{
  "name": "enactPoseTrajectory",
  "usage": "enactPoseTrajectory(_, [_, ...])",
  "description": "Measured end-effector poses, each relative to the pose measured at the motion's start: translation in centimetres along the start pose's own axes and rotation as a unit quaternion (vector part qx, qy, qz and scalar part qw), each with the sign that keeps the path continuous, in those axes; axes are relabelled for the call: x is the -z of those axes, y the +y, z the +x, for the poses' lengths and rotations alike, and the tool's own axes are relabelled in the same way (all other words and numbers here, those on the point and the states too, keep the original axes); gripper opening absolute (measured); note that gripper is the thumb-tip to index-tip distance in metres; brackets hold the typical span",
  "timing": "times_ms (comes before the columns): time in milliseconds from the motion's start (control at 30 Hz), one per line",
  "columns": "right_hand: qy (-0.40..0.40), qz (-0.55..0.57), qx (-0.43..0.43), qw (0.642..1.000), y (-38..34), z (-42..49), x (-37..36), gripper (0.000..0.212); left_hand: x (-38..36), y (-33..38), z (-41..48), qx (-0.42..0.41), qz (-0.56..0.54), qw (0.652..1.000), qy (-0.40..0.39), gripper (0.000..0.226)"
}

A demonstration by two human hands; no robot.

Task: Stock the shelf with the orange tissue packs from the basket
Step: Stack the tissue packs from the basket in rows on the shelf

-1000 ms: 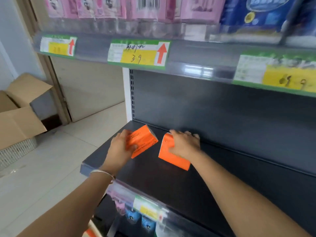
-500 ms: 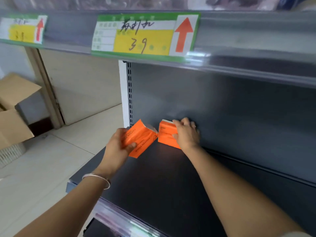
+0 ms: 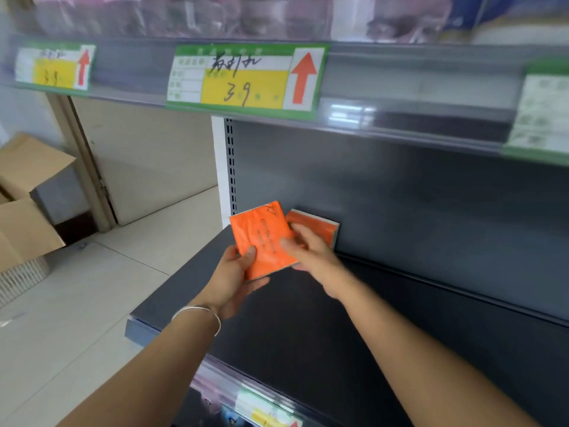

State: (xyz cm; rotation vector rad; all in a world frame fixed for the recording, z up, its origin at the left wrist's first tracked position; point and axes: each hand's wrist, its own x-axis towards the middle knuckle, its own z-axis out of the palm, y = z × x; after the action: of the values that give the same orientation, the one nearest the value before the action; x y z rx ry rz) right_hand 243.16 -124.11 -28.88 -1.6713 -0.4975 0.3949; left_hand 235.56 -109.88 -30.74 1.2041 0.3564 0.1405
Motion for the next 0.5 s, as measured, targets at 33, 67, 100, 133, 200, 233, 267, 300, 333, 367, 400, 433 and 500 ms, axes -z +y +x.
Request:
enactPoseTrajectory(33, [-0.010,-0.027,0.008,1.000,0.3,-0.4,-0.4,0.047,-0.3,-0.2,-0.2,-0.003,0.020,1.000,0.002,0.023])
enactPoseTrajectory(67, [0.012,-0.072,0.028,0.997,0.7,-0.4,-0.5,0.055,-0.5,-0.5,-0.3,-0.019,0.057,0.998,0.019,0.027])
enactPoseTrajectory(100, [0.057,-0.144,0.045,0.987,0.9,-0.3,-0.4,0.058,-0.6,-0.6,-0.5,-0.036,0.102,0.993,0.047,0.034])
enactPoseTrajectory(133, [0.097,-0.236,0.058,0.965,1.2,0.0,0.0,0.058,-0.5,-0.6,-0.5,-0.049,0.141,0.986,0.079,0.045])
enactPoseTrajectory(200, [0.139,-0.424,0.064,0.893,1.2,0.4,0.8,0.052,0.1,-0.3,-0.6,-0.057,0.175,0.975,0.125,0.059])
enactPoseTrajectory(233, [0.138,-0.478,0.056,0.866,1.3,0.5,1.3,0.050,0.4,-0.2,-0.7,-0.060,0.181,0.973,0.133,0.060])
enactPoseTrajectory(267, [0.137,-0.503,0.045,0.852,1.4,0.7,1.6,0.048,0.7,-0.2,-0.7,-0.062,0.189,0.971,0.132,0.057])
enactPoseTrajectory(300, [0.140,-0.514,0.030,0.845,1.5,0.9,1.8,0.048,0.9,-0.2,-0.8,-0.060,0.203,0.969,0.126,0.054])
enactPoseTrajectory(333, [0.153,-0.526,0.018,0.837,1.7,1.2,1.8,0.049,1.0,-0.2,-0.8,-0.057,0.217,0.967,0.117,0.051])
enactPoseTrajectory(367, [0.174,-0.541,0.006,0.823,1.9,1.5,1.8,0.051,1.0,-0.3,-0.9,-0.056,0.231,0.965,0.109,0.048])
enactPoseTrajectory(400, [0.201,-0.559,-0.002,0.805,2.0,1.8,1.8,0.052,0.9,-0.4,-0.9,-0.058,0.242,0.963,0.102,0.046])
enactPoseTrajectory(433, [0.225,-0.576,-0.001,0.786,2.1,2.1,1.8,0.051,0.9,-0.5,-0.9,-0.062,0.251,0.961,0.098,0.044])
enactPoseTrajectory(500, [0.240,-0.613,0.025,0.752,2.4,2.4,2.0,0.048,0.9,-0.8,-0.7,-0.070,0.269,0.956,0.093,0.041])
